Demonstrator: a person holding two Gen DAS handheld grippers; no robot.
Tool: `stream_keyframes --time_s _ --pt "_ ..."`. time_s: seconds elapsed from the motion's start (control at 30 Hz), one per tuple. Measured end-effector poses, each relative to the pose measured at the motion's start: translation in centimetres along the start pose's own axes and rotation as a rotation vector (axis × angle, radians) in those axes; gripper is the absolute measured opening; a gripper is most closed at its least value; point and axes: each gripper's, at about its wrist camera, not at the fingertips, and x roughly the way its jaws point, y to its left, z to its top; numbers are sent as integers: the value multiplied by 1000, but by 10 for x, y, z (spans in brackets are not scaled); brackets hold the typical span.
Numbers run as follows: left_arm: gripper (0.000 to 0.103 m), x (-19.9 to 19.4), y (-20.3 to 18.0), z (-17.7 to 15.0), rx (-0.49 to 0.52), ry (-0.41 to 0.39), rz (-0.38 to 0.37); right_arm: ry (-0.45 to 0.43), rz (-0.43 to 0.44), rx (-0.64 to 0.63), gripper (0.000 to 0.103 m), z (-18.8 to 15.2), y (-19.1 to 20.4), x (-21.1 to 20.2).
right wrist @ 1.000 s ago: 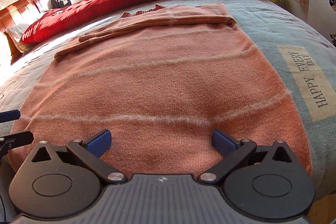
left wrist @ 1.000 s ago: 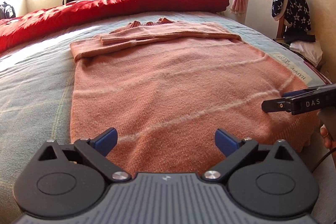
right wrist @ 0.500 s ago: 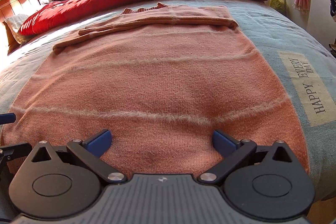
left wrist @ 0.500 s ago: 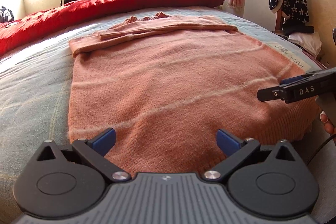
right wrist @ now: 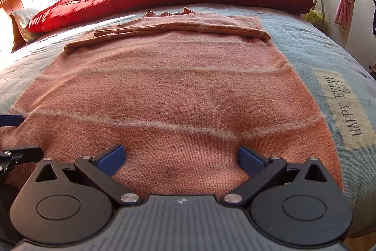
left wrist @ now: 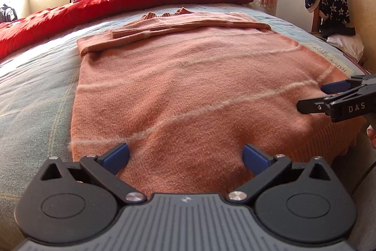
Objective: Fold clothes
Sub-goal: 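Move both open tools down to the ribbed sweater hem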
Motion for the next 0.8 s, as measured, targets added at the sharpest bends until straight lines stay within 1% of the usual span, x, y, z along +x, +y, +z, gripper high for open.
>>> stream_keyframes --time_s 0.13,0.33,0.43,0.57,0.67,0.8 --pt "102 -2 -2 0 6 8 12 -13 -10 -22 103 -1 2 -1" --pt "102 -6 -6 4 19 25 27 31 -11 -51 103 6 4 -1" --pt "102 -9 -9 5 35 11 29 54 -6 -55 103 10 4 -4" --pt "102 -10 -18 5 69 1 26 59 0 -40 103 9 4 -13" --pt "102 -10 -29 4 108 -18 -13 61 0 -42 103 6 4 -20" --pt "102 -10 -45 1 189 -42 -43 69 -16 -85 103 5 7 -28"
